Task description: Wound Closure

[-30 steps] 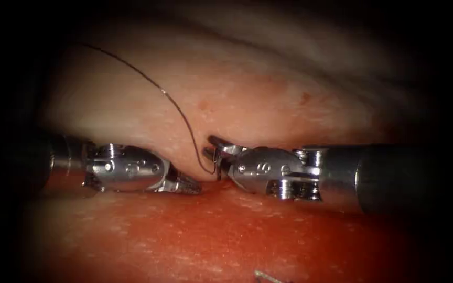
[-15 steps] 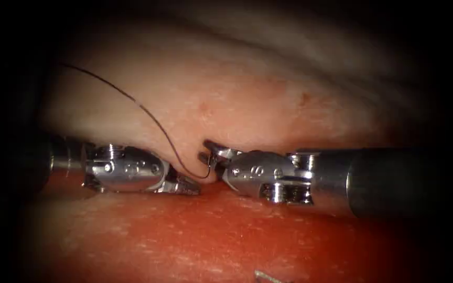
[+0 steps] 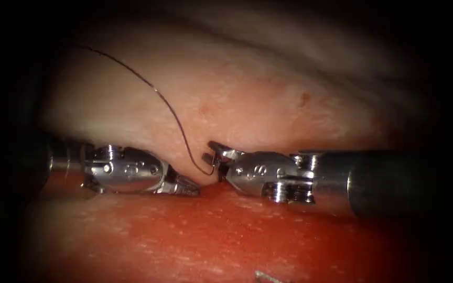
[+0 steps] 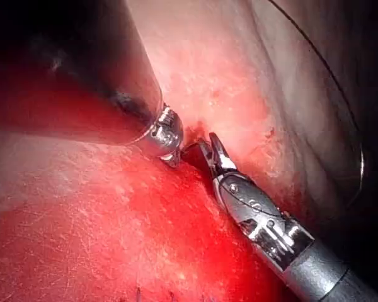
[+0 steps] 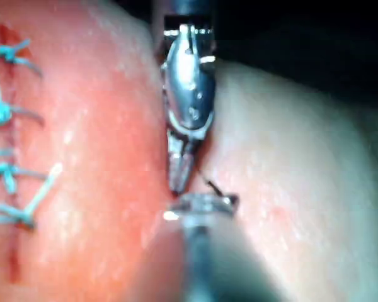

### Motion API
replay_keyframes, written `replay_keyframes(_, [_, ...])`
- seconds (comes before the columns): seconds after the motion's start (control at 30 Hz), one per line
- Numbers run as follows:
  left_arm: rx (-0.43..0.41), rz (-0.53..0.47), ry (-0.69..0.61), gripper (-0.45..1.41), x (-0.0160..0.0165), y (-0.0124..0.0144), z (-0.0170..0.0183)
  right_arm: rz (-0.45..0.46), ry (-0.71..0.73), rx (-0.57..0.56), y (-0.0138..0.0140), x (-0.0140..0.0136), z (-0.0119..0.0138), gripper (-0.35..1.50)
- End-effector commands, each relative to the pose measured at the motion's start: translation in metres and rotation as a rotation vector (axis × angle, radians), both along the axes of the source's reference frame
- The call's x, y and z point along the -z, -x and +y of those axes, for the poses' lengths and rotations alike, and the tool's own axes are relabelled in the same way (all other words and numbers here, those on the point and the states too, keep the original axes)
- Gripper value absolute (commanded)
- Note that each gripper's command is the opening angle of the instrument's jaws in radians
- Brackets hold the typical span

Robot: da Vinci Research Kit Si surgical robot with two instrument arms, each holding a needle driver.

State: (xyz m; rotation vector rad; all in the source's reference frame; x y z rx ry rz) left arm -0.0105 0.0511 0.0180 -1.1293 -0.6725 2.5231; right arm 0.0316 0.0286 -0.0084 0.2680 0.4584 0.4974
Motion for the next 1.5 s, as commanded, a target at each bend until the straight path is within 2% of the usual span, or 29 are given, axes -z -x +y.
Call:
replay_keyframes(0.03, [-0.001,-0.001,-0.003,-0.33,-0.0005,0.0005,-0.0006,0.002,-0.015,0.003,-0.0008,-0.0005,-0.0003,-0.35])
replay_keyframes(0.3, [-0.001,-0.001,-0.003,-0.33,-0.0005,0.0005,-0.0006,-0.008,-0.082,-0.004,-0.0007,-0.0011,-0.0012,-0.35])
replay_keyframes(0.43, [-0.001,-0.002,-0.004,-0.33,-0.0004,0.0005,-0.0006,0.011,-0.059,-0.031,-0.0008,-0.0008,-0.0003,-0.35])
replay_keyframes(0.53, [-0.001,-0.002,-0.004,-0.33,-0.0004,0.0005,-0.0006,0.050,0.027,-0.092,-0.0008,0.0002,0.0017,-0.35])
replay_keyframes(1.0, [0.003,-0.001,-0.009,-0.30,0.0006,0.0016,-0.0010,0.232,0.392,-0.044,-0.0014,0.0036,0.0066,-0.35])
replay_keyframes(1.23, [0.009,0.002,-0.009,-0.28,0.0009,0.0025,-0.0011,0.268,0.497,-0.039,-0.0014,0.0052,0.0082,-0.35])
replay_keyframes(1.5, [0.012,-0.008,-0.015,-0.27,0.0012,0.0038,-0.0015,0.252,0.544,-0.017,-0.0014,0.0058,0.0093,-0.35])
